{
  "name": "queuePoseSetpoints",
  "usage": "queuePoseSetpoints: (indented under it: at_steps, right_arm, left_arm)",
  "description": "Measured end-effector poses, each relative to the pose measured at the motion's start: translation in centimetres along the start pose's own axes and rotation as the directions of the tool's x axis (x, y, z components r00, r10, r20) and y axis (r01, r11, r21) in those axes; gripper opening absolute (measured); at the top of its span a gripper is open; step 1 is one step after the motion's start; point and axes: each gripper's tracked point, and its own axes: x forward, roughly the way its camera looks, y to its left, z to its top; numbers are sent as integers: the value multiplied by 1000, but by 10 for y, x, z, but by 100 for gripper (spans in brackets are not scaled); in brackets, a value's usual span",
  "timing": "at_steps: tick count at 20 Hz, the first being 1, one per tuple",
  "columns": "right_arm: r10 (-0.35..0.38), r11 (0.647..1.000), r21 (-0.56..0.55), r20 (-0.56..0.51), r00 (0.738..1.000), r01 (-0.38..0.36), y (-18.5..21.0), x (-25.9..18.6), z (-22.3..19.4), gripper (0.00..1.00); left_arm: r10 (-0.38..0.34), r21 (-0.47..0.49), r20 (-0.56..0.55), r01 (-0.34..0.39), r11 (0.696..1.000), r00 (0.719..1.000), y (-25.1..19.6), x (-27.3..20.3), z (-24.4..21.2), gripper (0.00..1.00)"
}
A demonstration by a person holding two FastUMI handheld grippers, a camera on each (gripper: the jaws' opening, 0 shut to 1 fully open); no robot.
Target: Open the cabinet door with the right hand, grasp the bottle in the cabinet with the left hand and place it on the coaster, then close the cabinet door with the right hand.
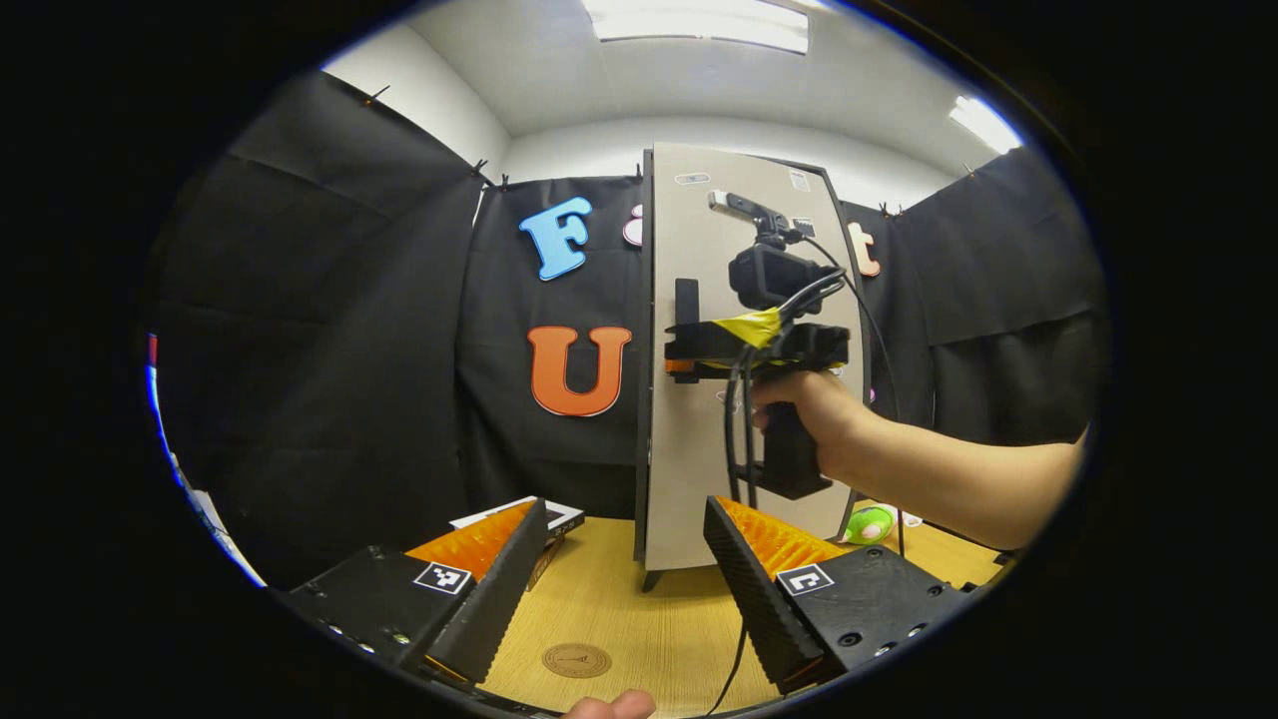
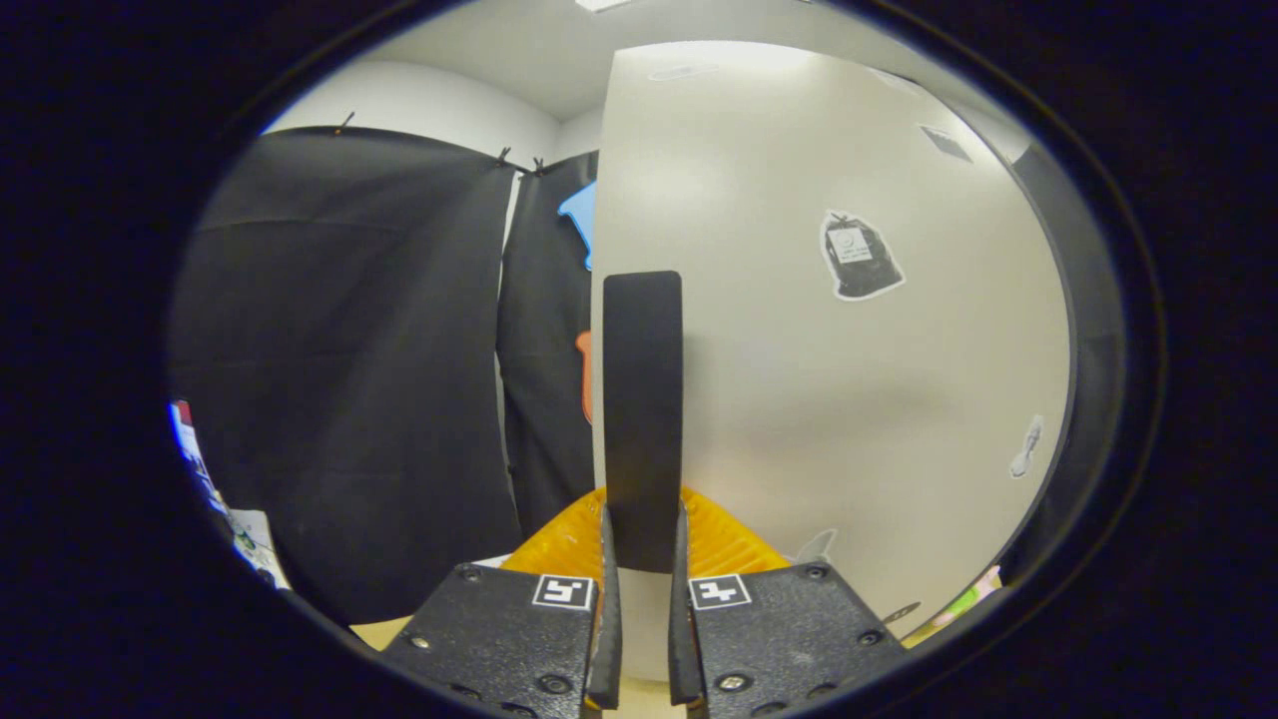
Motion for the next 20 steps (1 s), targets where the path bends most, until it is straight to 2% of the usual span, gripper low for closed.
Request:
queuePoseSetpoints:
  at_steps: [7, 16, 20]
  right_arm:
    - [50, 999, 8, 10, 999, -50, 0, -78, 3, 22]
    - [62, 998, -10, 6, 998, -62, -12, -117, 0, 21]
    - [24, 1000, -2, 11, 1000, -24, -24, -131, 0, 21]
  left_arm:
    - [-23, 16, -18, 24, 1000, 1000, -10, -8, -3, 95]
    - [-80, 12, -17, 80, 997, 997, -43, -19, -1, 95]
    - [-110, 15, -12, 111, 994, 994, -61, -27, 0, 95]
